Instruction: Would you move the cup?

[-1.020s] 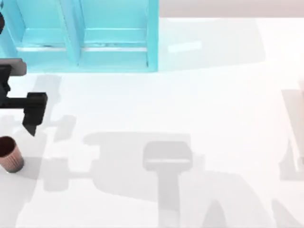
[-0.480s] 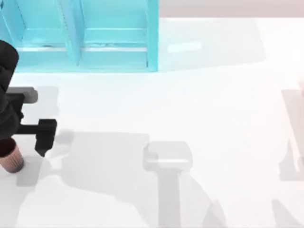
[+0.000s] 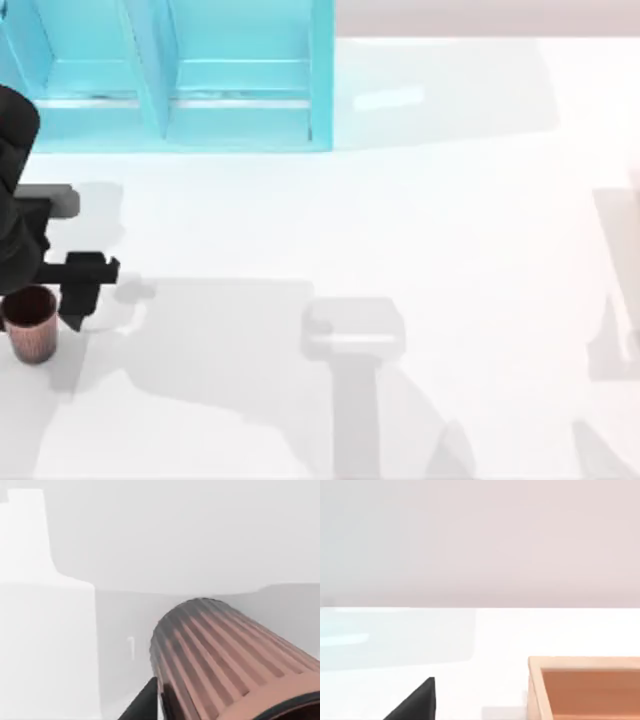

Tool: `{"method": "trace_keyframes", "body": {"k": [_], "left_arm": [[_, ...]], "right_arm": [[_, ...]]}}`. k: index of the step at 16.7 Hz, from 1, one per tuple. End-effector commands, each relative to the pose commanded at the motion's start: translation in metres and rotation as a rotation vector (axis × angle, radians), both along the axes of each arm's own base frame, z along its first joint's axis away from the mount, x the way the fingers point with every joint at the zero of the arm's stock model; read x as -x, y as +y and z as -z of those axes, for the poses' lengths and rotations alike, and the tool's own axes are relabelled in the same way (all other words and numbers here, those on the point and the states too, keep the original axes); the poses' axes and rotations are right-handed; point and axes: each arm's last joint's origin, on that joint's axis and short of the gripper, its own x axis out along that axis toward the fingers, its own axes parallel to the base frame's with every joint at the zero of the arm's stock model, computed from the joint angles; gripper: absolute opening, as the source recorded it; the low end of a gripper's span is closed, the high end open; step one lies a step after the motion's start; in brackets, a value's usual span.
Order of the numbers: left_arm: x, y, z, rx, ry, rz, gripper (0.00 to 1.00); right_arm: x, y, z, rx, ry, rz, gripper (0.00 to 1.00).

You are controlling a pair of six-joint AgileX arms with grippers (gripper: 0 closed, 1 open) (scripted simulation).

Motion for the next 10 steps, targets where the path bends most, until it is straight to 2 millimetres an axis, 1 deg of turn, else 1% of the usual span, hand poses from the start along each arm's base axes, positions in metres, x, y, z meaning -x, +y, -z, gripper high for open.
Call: {"method": "trace_keyframes", "body": {"k": [7, 8, 10], "left_arm": [[0.0000, 0.0000, 0.0000, 0.000, 0.000, 0.000, 0.02], [0.0000, 0.0000, 0.0000, 0.000, 0.000, 0.000, 0.00], [0.0000, 0.0000, 0.0000, 0.000, 0.000, 0.000, 0.00]], "right_arm": [[0.0000, 0.0000, 0.0000, 0.000, 0.000, 0.000, 1.00], [0.0000, 0.0000, 0.0000, 0.000, 0.000, 0.000, 1.00], [0.0000, 0.0000, 0.0000, 0.000, 0.000, 0.000, 1.00]]}}
